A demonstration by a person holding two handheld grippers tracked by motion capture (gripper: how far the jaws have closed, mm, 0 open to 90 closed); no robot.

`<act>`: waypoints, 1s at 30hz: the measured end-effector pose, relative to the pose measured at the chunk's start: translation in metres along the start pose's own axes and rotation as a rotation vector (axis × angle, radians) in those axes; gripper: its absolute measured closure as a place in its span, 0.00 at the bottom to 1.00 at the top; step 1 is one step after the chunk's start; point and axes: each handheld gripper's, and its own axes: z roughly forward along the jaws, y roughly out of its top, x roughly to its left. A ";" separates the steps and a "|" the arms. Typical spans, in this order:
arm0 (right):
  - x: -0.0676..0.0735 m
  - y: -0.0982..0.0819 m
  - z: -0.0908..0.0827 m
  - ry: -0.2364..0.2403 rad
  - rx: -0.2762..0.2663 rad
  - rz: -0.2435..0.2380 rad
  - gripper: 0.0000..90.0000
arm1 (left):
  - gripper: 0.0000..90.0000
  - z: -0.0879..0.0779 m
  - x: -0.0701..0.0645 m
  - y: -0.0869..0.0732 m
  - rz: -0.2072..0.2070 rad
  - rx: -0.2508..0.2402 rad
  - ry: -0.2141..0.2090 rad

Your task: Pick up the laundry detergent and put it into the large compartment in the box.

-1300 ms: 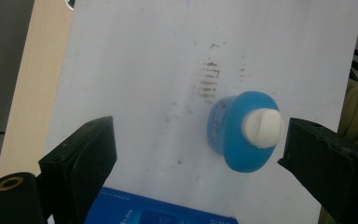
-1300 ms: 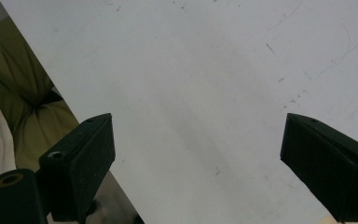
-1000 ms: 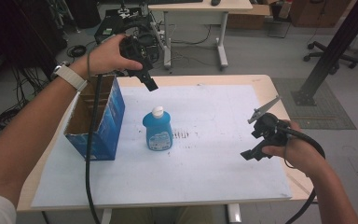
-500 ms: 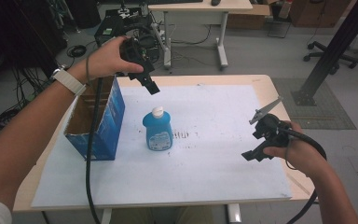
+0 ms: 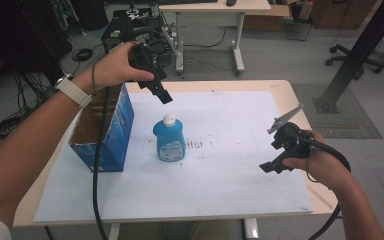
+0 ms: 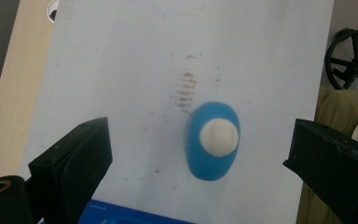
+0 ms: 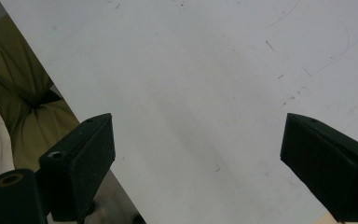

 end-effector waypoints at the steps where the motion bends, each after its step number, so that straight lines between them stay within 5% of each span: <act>1: 0.000 0.000 0.000 -0.001 0.000 0.001 0.11 | 0.07 0.000 -0.001 0.000 0.000 -0.002 -0.003; 30: 0.003 0.000 0.003 0.005 -0.003 -0.003 0.11 | 0.08 0.023 -0.014 -0.009 0.033 0.031 -0.057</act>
